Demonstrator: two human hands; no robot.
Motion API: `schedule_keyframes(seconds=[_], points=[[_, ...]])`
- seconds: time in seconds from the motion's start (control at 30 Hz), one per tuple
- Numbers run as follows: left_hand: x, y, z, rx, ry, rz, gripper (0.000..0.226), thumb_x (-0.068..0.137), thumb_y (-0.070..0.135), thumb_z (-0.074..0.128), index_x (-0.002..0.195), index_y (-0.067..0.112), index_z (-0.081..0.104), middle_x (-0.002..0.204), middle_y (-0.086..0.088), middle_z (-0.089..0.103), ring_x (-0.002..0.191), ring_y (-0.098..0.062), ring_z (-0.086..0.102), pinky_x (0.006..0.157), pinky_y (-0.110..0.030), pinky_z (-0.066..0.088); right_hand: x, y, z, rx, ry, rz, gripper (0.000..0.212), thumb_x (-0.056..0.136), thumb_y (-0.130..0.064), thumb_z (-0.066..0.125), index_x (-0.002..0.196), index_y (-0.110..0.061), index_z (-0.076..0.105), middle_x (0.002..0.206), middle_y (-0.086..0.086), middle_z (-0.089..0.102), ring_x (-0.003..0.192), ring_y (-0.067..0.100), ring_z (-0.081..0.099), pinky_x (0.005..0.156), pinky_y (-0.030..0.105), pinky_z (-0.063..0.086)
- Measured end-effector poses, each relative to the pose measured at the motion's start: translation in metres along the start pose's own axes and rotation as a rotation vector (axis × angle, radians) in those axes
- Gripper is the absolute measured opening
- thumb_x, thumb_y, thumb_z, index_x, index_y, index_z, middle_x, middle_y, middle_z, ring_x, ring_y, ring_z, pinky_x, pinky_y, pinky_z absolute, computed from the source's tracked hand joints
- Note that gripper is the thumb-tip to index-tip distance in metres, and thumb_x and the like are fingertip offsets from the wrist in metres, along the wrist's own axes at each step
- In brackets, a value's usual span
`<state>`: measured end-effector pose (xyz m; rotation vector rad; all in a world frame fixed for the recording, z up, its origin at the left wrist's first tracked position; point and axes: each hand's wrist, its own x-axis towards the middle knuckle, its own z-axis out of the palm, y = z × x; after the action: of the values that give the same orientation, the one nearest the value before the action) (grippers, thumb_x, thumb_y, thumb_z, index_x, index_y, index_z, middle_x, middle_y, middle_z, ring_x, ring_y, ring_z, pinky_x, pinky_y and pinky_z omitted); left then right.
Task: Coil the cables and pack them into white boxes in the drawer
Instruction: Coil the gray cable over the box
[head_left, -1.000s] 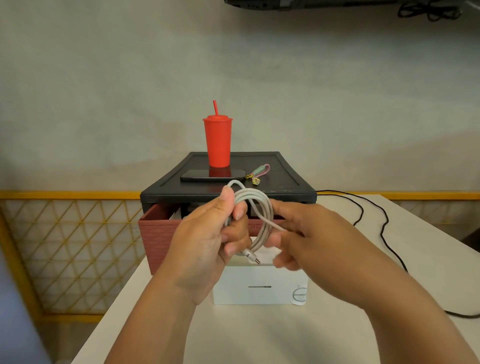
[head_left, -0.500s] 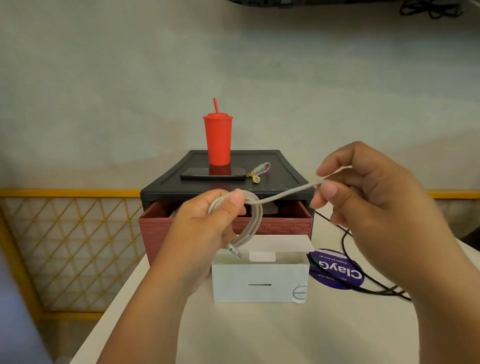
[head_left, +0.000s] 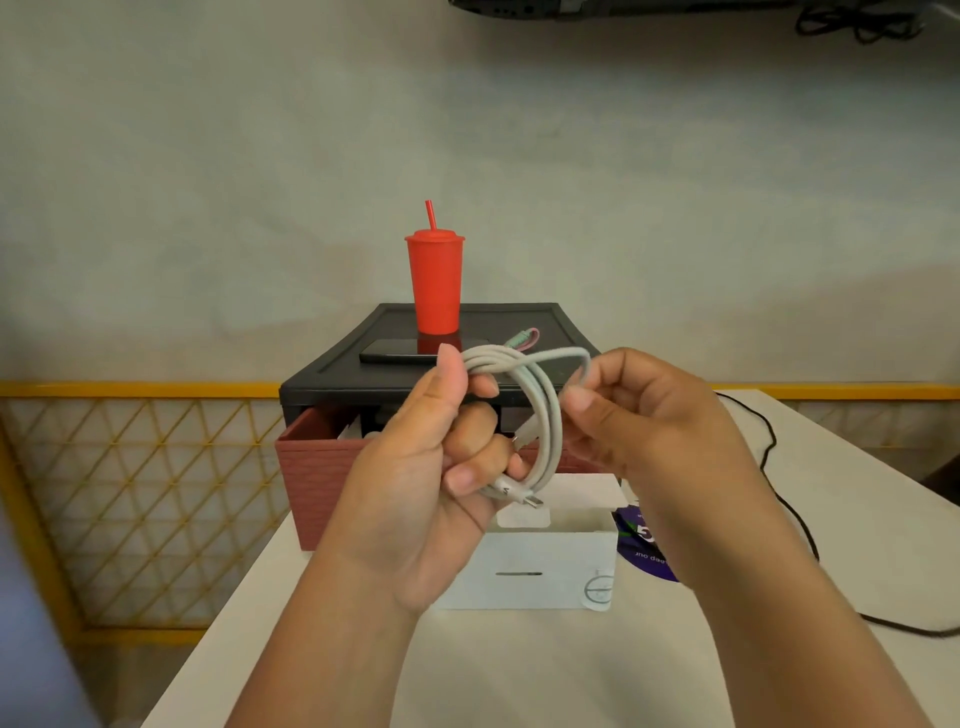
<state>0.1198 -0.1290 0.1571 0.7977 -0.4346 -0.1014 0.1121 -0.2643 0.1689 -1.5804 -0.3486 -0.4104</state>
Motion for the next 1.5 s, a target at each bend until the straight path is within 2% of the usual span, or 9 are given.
schedule_keyframes(seconds=[0.1, 0.23, 0.33, 0.47, 0.7, 0.93, 1.1, 1.3, 1.5], points=[[0.000, -0.001, 0.000, 0.012, 0.008, -0.009, 0.029, 0.074, 0.042, 0.050, 0.065, 0.014, 0.055, 0.040, 0.009, 0.023, 0.030, -0.003, 0.026, 0.047, -0.020, 0.044, -0.002, -0.003, -0.002, 0.291, -0.075, 0.127, 0.014, 0.084, -0.003, 0.053, 0.071, -0.006, 0.056, 0.060, 0.006, 0.060, 0.057, 0.016, 0.057, 0.057, 0.023, 0.053], [0.000, -0.006, 0.003, 0.064, -0.004, -0.003, 0.029, 0.073, 0.042, 0.051, 0.067, 0.014, 0.055, 0.040, 0.008, 0.023, 0.032, -0.005, 0.026, 0.050, -0.022, 0.045, -0.002, -0.002, 0.002, 0.404, -0.162, 0.221, 0.010, 0.076, 0.000, 0.055, 0.072, -0.010, 0.054, 0.058, 0.009, 0.059, 0.051, 0.019, 0.054, 0.054, 0.027, 0.050], [0.000, -0.006, 0.004, 0.101, 0.017, 0.031, 0.028, 0.072, 0.043, 0.051, 0.069, 0.015, 0.053, 0.041, 0.008, 0.023, 0.033, -0.005, 0.025, 0.056, -0.024, 0.040, -0.002, 0.000, 0.005, 0.325, -0.173, 0.217, 0.022, 0.080, 0.004, 0.049, 0.070, -0.014, 0.057, 0.061, 0.009, 0.059, 0.054, 0.019, 0.052, 0.058, 0.028, 0.048], [0.001, -0.004, 0.003, 0.130, 0.093, 0.115, 0.029, 0.072, 0.043, 0.049, 0.068, 0.015, 0.053, 0.042, 0.007, 0.023, 0.034, -0.005, 0.023, 0.058, -0.027, 0.036, -0.002, 0.002, 0.008, 0.271, -0.211, 0.183, 0.018, 0.067, -0.015, 0.047, 0.067, -0.018, 0.065, 0.067, 0.006, 0.062, 0.062, 0.013, 0.056, 0.065, 0.025, 0.050], [0.000, -0.010, 0.008, 0.384, 0.172, 0.269, 0.027, 0.067, 0.047, 0.050, 0.055, 0.028, 0.066, 0.038, 0.010, 0.033, 0.038, -0.004, 0.028, 0.043, -0.014, 0.033, -0.004, 0.009, 0.022, 0.057, -0.176, 0.122, 0.016, 0.081, -0.012, 0.065, 0.096, -0.007, 0.060, 0.072, 0.012, 0.062, 0.070, 0.019, 0.059, 0.065, 0.024, 0.051], [0.001, -0.009, 0.004, 0.429, 0.223, 0.331, 0.028, 0.069, 0.044, 0.051, 0.068, 0.018, 0.060, 0.043, 0.008, 0.027, 0.041, -0.006, 0.024, 0.042, -0.015, 0.033, -0.008, 0.006, 0.025, -0.326, -0.058, 0.079, 0.010, 0.081, -0.019, 0.058, 0.086, -0.026, 0.062, 0.074, 0.005, 0.065, 0.074, 0.023, 0.063, 0.074, 0.043, 0.056], [0.003, -0.007, 0.002, 0.369, 0.302, 0.350, 0.030, 0.070, 0.047, 0.050, 0.071, 0.017, 0.057, 0.043, 0.008, 0.025, 0.042, -0.007, 0.020, 0.049, -0.020, 0.034, -0.013, -0.004, 0.022, -0.438, -0.095, 0.040, 0.030, 0.083, -0.019, 0.062, 0.101, -0.041, 0.052, 0.060, -0.002, 0.057, 0.067, 0.014, 0.064, 0.066, 0.031, 0.057], [0.007, -0.001, -0.005, 0.094, 0.410, 0.317, 0.031, 0.083, 0.045, 0.047, 0.071, 0.017, 0.052, 0.040, 0.010, 0.023, 0.033, -0.003, 0.023, 0.049, -0.019, 0.036, -0.017, -0.009, 0.023, -0.381, -0.213, 0.031, 0.036, 0.083, -0.021, 0.066, 0.102, -0.047, 0.048, 0.069, -0.002, 0.064, 0.067, 0.012, 0.064, 0.071, 0.034, 0.057], [0.007, -0.007, 0.000, 0.042, 0.392, 0.301, 0.033, 0.093, 0.041, 0.039, 0.077, 0.016, 0.052, 0.041, 0.006, 0.031, 0.037, -0.008, 0.038, 0.054, -0.025, 0.047, -0.012, -0.003, 0.028, -0.207, -0.020, 0.012, 0.015, 0.082, -0.020, 0.066, 0.088, -0.032, 0.059, 0.067, 0.000, 0.063, 0.064, 0.013, 0.064, 0.070, 0.039, 0.057]])
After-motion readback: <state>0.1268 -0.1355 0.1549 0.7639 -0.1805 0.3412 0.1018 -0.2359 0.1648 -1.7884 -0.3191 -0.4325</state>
